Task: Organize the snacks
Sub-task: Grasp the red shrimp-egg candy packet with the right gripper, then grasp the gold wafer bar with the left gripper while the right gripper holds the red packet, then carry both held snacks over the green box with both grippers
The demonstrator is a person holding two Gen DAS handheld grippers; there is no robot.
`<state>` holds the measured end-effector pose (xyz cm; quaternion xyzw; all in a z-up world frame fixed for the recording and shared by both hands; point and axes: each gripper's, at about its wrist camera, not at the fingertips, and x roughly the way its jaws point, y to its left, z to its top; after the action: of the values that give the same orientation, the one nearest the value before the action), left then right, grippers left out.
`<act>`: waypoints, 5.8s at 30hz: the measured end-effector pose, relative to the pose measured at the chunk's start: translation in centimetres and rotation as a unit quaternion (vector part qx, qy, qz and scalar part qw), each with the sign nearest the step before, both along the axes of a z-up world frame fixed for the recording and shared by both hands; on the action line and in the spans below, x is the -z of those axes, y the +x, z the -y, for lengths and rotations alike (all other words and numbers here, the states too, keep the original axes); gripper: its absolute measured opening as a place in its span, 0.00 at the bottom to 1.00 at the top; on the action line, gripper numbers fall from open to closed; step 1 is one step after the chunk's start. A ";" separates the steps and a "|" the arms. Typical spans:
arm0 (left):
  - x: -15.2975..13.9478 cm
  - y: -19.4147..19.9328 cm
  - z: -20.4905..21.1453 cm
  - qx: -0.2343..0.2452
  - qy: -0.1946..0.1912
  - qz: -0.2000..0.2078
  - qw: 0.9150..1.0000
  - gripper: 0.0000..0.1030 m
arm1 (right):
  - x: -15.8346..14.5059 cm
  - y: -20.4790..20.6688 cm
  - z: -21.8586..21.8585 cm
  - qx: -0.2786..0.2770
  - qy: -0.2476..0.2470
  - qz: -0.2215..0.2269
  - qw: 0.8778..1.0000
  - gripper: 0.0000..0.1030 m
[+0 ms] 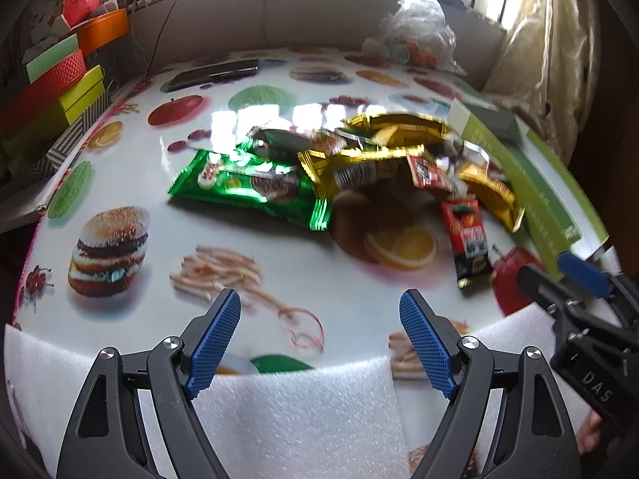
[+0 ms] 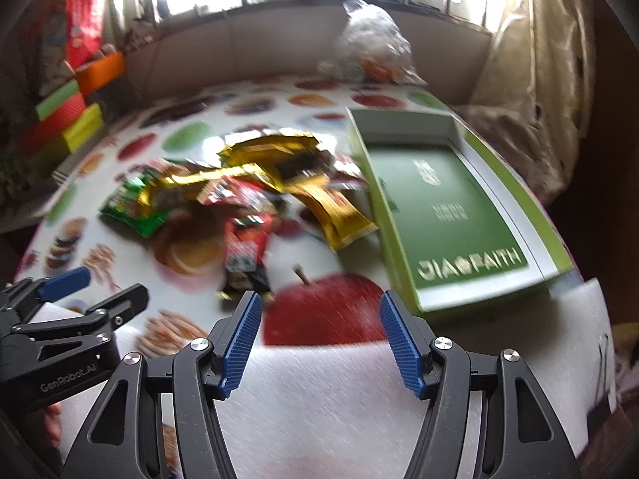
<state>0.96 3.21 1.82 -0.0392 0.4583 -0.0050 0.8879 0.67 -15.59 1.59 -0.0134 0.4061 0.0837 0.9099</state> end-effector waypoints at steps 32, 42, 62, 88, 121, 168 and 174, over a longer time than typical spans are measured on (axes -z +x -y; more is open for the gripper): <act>-2.2 5.8 -0.5 0.050 0.025 0.020 0.998 0.80 | 1.5 5.6 -2.4 -0.043 0.024 -0.059 0.997 0.25; -2.5 8.7 2.3 0.125 0.056 0.022 0.990 0.80 | 0.2 5.1 -1.1 -0.039 0.038 -0.046 0.997 0.24; -0.9 11.2 4.6 0.187 0.115 0.003 0.976 0.69 | -0.2 5.7 -0.3 -0.034 0.052 -0.053 0.997 0.24; 0.1 11.6 6.1 0.210 0.128 -0.006 0.969 0.42 | 0.2 6.1 -0.1 -0.033 0.059 -0.057 0.996 0.24; -6.1 8.1 3.7 0.164 0.021 0.036 0.986 0.24 | -3.6 4.0 0.0 -0.044 0.074 -0.008 0.996 0.24; -3.3 14.2 21.5 0.221 -0.064 -0.018 0.973 0.24 | -1.1 8.9 15.6 0.097 0.043 -0.050 0.993 0.24; -2.5 14.3 22.1 0.226 -0.056 -0.027 0.972 0.24 | -0.3 9.4 15.6 0.096 0.043 -0.056 0.993 0.25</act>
<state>15.21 -18.90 4.36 0.0153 0.4779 -0.2300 0.8476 10.10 -31.21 1.91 0.0692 0.4518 0.0135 0.8893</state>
